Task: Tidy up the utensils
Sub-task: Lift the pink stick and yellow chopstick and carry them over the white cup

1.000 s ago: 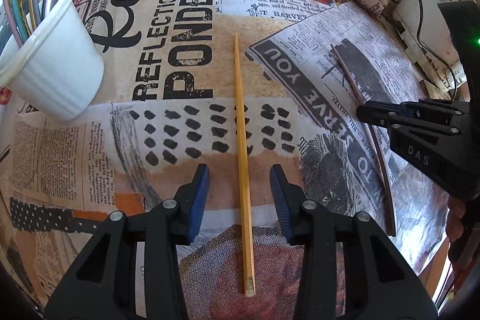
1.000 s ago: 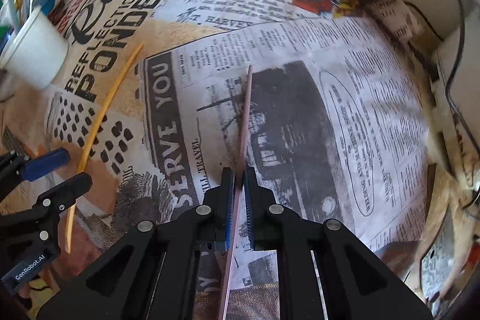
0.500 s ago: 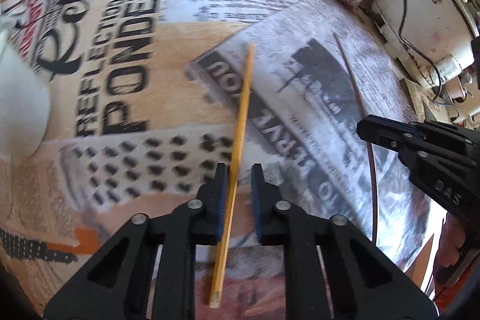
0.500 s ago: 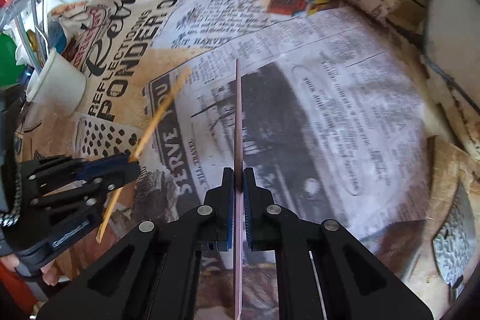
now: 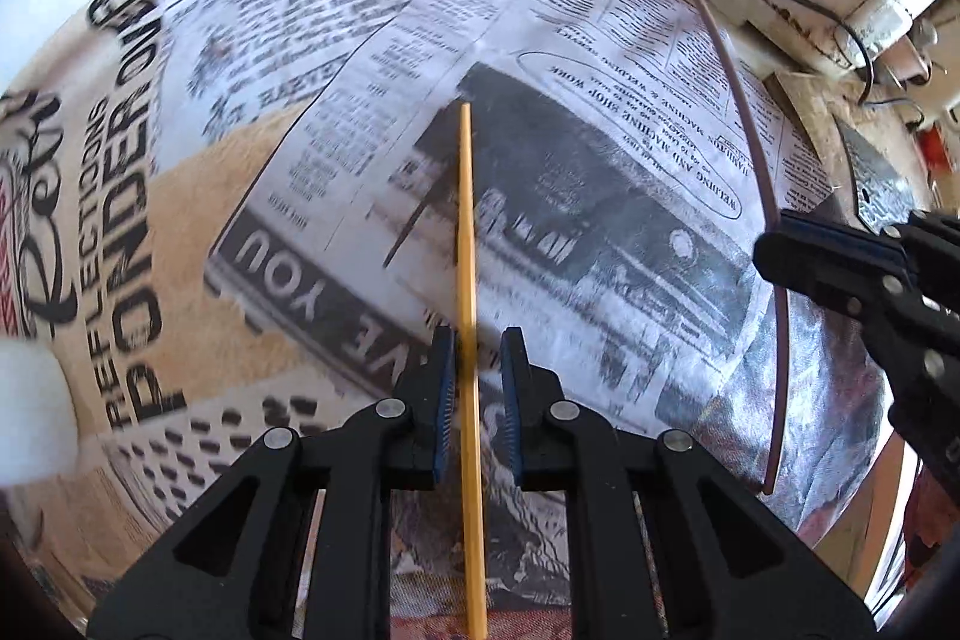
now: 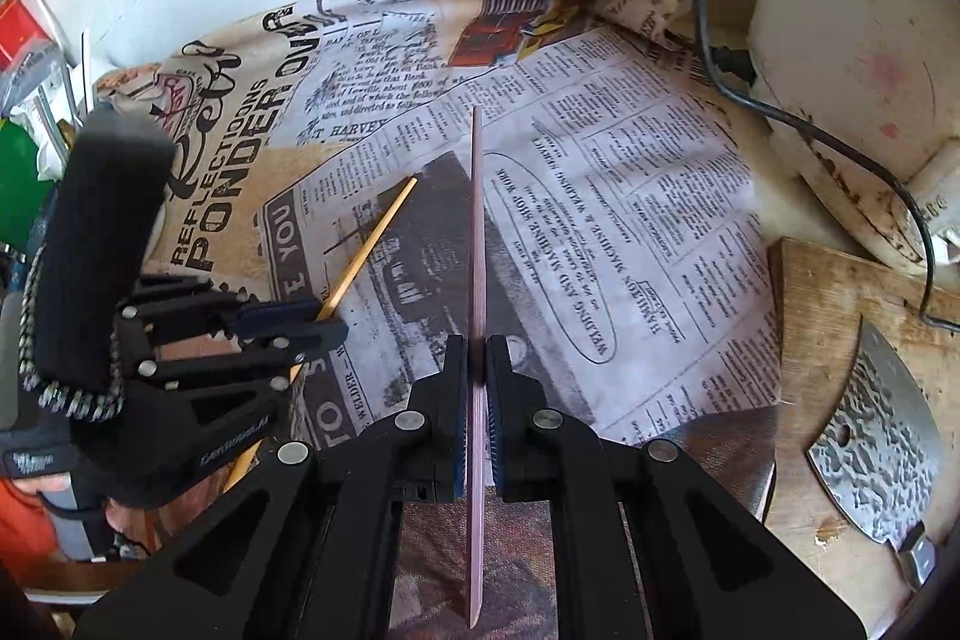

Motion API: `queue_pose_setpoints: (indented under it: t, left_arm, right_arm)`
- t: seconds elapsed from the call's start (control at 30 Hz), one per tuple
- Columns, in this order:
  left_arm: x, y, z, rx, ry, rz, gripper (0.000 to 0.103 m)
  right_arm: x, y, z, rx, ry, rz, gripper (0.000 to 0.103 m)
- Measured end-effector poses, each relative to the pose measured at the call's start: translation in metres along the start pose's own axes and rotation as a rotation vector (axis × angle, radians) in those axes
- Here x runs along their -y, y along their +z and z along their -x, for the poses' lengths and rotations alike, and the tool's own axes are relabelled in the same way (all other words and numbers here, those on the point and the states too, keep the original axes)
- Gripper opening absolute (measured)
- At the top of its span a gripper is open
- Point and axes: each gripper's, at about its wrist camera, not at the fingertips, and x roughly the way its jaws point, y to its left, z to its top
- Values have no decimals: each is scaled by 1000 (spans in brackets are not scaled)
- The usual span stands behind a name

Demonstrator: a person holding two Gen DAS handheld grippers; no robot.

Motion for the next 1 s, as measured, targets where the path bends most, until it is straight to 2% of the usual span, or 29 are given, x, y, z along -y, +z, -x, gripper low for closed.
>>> queue_pose_setpoints:
  t: [0.2,0.27,0.3,0.37,0.47,0.57,0.93,1.0]
  left_arm:
    - [10,16,-7,-41,17,-77,13]
    - [11,14,-8,-38,27,-95,10]
    - [11,13,-8,-35,36,-101,5]
    - [8,12,-10,-29,35,-91,4]
    - [6,3,-7,-10,63,-91,4]
    - [0,-12,-1,4,54,-82,4]
    - [-30,-54,81,196,14,37,4]
    - [-33,-52,92,230,13,58,3]
  right_arm:
    - [6,-4,6,16,8,-18,6]
    - [5,-5,7,21,8,-19,6]
    - [5,-6,8,23,8,-19,6]
    - [4,-8,10,30,12,-23,6]
    - [0,-9,13,39,14,-22,6]
    - [-4,-8,18,55,15,-15,6]
    - [-26,-2,39,131,29,27,6]
    - [-34,0,44,147,31,41,6]
